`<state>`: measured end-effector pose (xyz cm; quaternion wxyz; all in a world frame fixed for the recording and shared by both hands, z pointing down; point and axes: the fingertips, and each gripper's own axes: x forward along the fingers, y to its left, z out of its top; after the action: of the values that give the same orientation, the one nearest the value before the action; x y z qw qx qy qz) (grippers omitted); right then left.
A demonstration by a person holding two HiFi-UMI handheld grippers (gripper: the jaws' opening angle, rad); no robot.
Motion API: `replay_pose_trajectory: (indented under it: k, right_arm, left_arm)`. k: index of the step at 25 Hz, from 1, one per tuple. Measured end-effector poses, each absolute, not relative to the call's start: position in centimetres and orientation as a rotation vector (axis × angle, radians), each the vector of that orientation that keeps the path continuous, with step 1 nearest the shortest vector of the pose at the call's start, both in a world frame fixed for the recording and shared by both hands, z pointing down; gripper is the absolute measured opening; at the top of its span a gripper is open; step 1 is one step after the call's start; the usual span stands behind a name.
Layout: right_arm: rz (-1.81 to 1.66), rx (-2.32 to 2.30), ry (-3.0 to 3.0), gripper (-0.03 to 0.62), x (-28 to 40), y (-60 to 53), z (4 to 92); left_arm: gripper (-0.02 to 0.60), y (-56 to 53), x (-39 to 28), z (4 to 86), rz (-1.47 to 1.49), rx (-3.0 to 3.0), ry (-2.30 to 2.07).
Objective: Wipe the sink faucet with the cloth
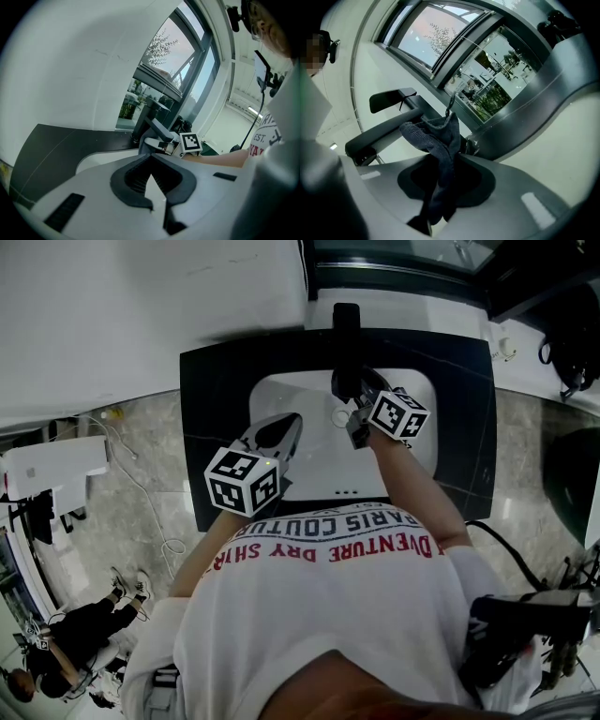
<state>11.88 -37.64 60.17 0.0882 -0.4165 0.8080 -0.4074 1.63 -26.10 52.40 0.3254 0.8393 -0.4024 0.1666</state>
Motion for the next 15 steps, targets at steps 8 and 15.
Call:
replay_pose_trajectory:
  k: [8, 15]
  right_arm:
    - [-1.211, -1.258, 2.468, 0.078, 12.1, -36.9, 60.1]
    - [-1.171, -1.186, 2.542, 0.078, 13.3, -30.3, 57.1]
  left_arm:
    - [0.001, -25.9, 1.4, 51.7, 0.405, 2.208, -1.078]
    - [0.0, -23.5, 2.7, 49.6, 0.355, 2.238, -1.099]
